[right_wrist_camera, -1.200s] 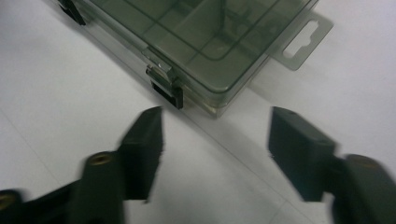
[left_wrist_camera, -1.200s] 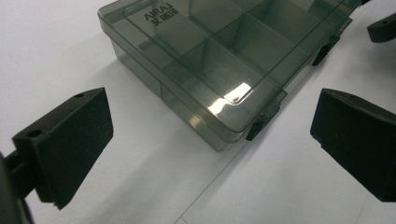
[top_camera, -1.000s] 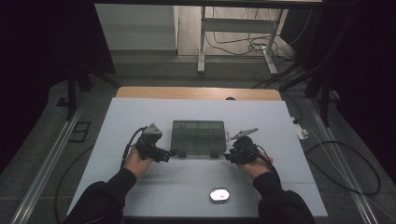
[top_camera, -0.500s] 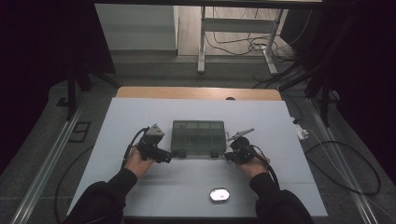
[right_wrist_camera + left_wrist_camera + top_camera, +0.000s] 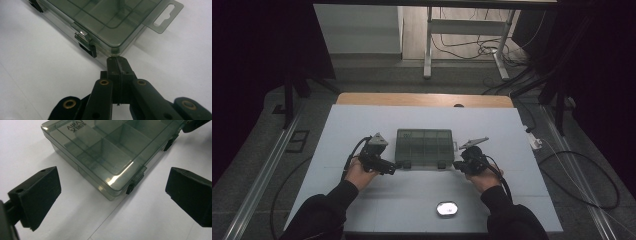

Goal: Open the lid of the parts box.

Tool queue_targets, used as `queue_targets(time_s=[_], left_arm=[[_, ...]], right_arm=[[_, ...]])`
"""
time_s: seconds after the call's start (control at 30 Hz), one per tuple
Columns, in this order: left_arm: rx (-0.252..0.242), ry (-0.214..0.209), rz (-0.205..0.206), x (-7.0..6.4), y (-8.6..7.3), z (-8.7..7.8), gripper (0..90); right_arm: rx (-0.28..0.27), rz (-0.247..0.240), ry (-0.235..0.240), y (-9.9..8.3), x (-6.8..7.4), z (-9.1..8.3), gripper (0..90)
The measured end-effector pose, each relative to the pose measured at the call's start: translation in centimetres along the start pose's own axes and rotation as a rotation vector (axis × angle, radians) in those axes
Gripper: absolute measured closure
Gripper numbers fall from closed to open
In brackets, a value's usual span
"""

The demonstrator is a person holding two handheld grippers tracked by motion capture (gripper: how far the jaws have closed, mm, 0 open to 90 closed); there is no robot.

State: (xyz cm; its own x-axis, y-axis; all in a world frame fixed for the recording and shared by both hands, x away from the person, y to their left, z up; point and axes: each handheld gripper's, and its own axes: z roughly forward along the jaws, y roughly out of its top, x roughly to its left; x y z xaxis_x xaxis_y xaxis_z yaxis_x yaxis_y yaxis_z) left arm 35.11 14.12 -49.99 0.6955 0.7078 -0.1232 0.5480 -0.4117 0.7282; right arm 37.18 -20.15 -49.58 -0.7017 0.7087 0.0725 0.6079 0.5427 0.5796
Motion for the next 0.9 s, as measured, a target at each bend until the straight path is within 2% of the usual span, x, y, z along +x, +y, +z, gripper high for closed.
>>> queue_targets(time_s=[0.13,0.23,0.5,0.77,0.9], left_arm=[[-0.004,-0.005,0.000,0.1,0.0,-0.1,0.0],[-0.012,-0.012,-0.009,0.1,0.0,-0.2,0.0],[-0.012,-0.016,-0.008,0.1,0.0,-0.4,0.0],[-0.023,-0.030,-0.025,0.4,0.0,-0.9,0.0],[-0.032,-0.041,-0.036,0.5,0.1,-1.0,0.0]], right_arm=[[-0.002,-0.006,-0.007,0.0,0.0,-0.3,89.4],[-0.029,0.007,-0.003,-0.1,0.0,-0.8,89.4],[-0.046,0.015,0.001,0.0,0.0,-0.8,89.4],[-0.137,0.017,-0.009,0.3,0.3,-2.2,89.4],[-0.162,0.034,-0.003,0.6,0.2,-2.5,89.4]])
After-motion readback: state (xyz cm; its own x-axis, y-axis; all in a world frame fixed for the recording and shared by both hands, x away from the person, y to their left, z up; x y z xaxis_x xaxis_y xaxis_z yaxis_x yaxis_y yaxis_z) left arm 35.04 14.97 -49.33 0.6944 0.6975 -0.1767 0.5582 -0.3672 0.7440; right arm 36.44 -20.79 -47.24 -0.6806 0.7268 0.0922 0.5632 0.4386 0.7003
